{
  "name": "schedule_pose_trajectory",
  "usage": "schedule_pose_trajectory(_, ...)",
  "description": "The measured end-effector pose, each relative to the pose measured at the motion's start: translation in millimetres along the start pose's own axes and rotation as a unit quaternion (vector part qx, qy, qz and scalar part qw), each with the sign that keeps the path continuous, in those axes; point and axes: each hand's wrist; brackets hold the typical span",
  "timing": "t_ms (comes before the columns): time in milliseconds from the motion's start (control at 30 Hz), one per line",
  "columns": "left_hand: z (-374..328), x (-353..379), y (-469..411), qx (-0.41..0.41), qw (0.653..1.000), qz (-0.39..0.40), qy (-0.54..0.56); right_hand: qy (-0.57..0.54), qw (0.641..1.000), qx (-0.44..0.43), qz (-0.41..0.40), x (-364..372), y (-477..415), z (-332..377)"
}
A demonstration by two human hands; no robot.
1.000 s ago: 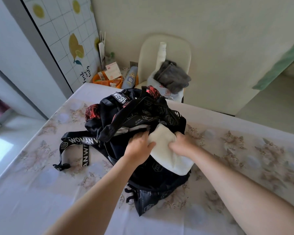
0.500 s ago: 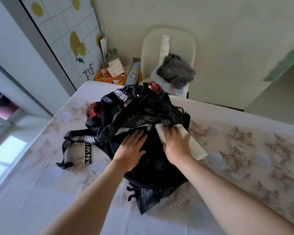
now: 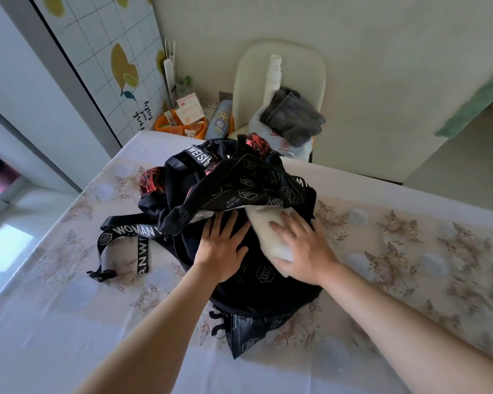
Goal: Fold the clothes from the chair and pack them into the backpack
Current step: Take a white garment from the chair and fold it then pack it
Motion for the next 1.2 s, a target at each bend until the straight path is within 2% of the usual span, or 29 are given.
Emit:
schedule_pose_trajectory(100, -4.6, -6.9, -8.7, -0.014, 0.999, 0.041, 0.009, 0.067, 0.994, 0.025, 0.087, 16.0, 17.7, 0.5)
schedule_pose_trajectory(200, -11.3, -10.9, -6.1, -0.017, 0.999, 0.039, 0.029, 0.044, 0.993, 0.050, 0.097, 16.6, 8.4, 9.2)
schedule_pose_trajectory(233, -16.1, -12.8, -1.1, -0.016, 0.999, 0.017, 0.042, 0.041, 0.992, 0.060, 0.100, 16.2, 4.7, 11.6)
schedule_pose_trajectory(333, -41.7, -13.8, 17.7, 0.008, 0.985, -0.145, 0.098, 0.043, 0.989, 0.079, 0.120, 16.4, -1.0, 13.2)
schedule_pose_trajectory(367, -51.4, -14.5, 24.7, 0.015, 0.980, -0.158, 0.124, 0.034, 0.988, 0.075, 0.127, 14.3, -0.4, 12.3)
schedule_pose_trajectory(433, -69.4, -12.7, 33.1, -0.003, 0.979, -0.074, 0.192, -0.024, 0.987, 0.068, 0.143, 7.5, 1.2, 4.8)
schedule_pose_trajectory(500, -81.6, -9.2, 37.9, -0.035, 0.982, 0.063, 0.177, -0.118, 0.979, 0.079, 0.148, 0.7, 7.2, -4.9)
schedule_pose_trajectory(533, -84.9, -9.4, 37.7, -0.043, 0.980, 0.103, 0.163, -0.159, 0.974, 0.086, 0.139, 0.1, 10.4, -9.1)
schedule_pose_trajectory(600, -89.7, -15.9, 34.4, -0.046, 0.973, 0.149, 0.168, -0.196, 0.969, 0.086, 0.125, 1.9, 15.3, -11.1)
schedule_pose_trajectory(667, -93.3, -28.1, 30.8, -0.019, 0.967, 0.193, 0.164, -0.187, 0.971, 0.072, 0.127, 3.3, 16.6, -5.8)
schedule_pose_trajectory(800, -93.8, -47.5, 39.2, 0.071, 0.942, 0.212, 0.249, -0.145, 0.976, 0.059, 0.153, -2.6, 10.7, 5.7)
schedule_pose_trajectory(900, -89.1, -65.2, 48.2, 0.065, 0.928, 0.206, 0.304, -0.109, 0.972, 0.061, 0.200, -3.5, 7.5, 1.9)
schedule_pose_trajectory(1033, -76.3, -88.2, 48.7, 0.062, 0.925, 0.243, 0.285, -0.041, 0.964, 0.038, 0.262, -30.9, 7.2, -5.5)
schedule_pose_trajectory(1100, -63.6, -92.7, 49.9, 0.046, 0.919, 0.251, 0.299, -0.025, 0.969, 0.024, 0.243, -43.4, 14.4, -8.4)
schedule_pose_trajectory(1200, -46.4, -91.4, 60.1, 0.000, 0.911, 0.258, 0.323, -0.059, 0.984, -0.034, 0.162, -38.1, 37.3, -11.8)
Point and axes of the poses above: each hand's wrist, its own y-axis away from the middle knuckle, its own x-axis out of the palm, z = x × y, and after that the axes turned 8 degrees about x, right-handed
